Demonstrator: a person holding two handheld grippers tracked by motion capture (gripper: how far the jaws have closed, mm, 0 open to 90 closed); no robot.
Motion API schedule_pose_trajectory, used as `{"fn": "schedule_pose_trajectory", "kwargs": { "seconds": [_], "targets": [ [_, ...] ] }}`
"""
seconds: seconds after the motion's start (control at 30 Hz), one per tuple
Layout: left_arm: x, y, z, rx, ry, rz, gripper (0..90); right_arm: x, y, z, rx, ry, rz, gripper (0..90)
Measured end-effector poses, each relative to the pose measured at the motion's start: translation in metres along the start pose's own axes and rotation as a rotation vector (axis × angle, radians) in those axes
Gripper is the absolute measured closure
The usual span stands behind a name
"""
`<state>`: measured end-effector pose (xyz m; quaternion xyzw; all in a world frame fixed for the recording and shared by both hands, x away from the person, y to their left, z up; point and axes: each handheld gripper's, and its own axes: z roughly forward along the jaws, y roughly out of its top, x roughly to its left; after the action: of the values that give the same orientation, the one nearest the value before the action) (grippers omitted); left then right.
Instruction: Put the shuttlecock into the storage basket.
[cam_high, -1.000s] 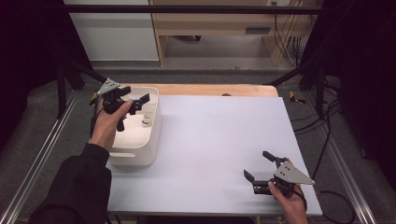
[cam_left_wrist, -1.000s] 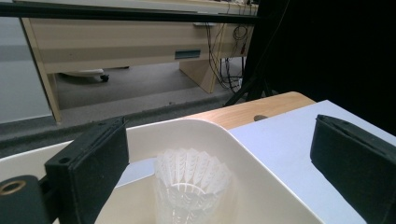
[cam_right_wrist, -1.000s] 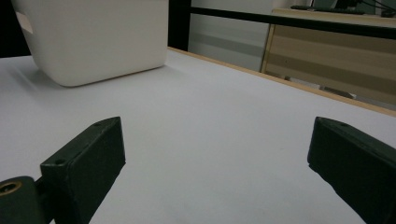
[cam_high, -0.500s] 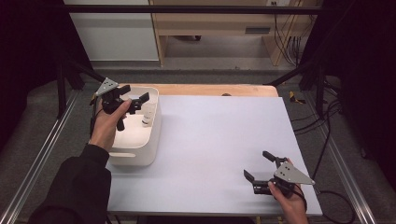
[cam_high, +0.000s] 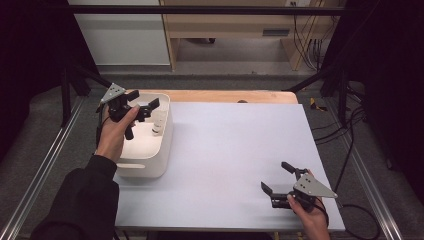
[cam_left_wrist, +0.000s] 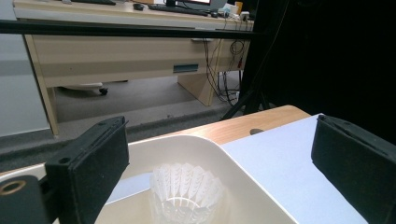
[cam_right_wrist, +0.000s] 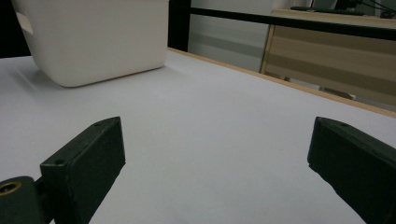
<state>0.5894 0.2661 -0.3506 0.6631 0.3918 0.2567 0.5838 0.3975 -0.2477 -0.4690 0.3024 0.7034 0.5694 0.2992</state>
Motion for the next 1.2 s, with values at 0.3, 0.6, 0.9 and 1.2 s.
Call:
{"fn": "schedule_pose_trajectory", "kwargs": {
  "seconds": [0.3,0.6,0.9,1.2],
  "targets": [
    [-0.002,0.002,-0.002,-0.028,0.001,0.024,3.6,0.000,0.000,0.000,0.001,0.000,-0.001,4.2],
    [-0.008,0.006,-0.005,-0.060,0.002,0.058,3.5,0.000,0.000,0.000,0.001,0.001,-0.005,4.1],
    [-0.017,0.009,-0.010,-0.076,-0.013,0.071,3.5,0.002,0.001,0.000,0.001,0.003,-0.006,4.1],
    [-0.027,0.013,-0.018,-0.052,-0.044,0.052,1.9,0.003,0.001,0.000,-0.002,0.005,-0.009,3.9]
  ]
}}
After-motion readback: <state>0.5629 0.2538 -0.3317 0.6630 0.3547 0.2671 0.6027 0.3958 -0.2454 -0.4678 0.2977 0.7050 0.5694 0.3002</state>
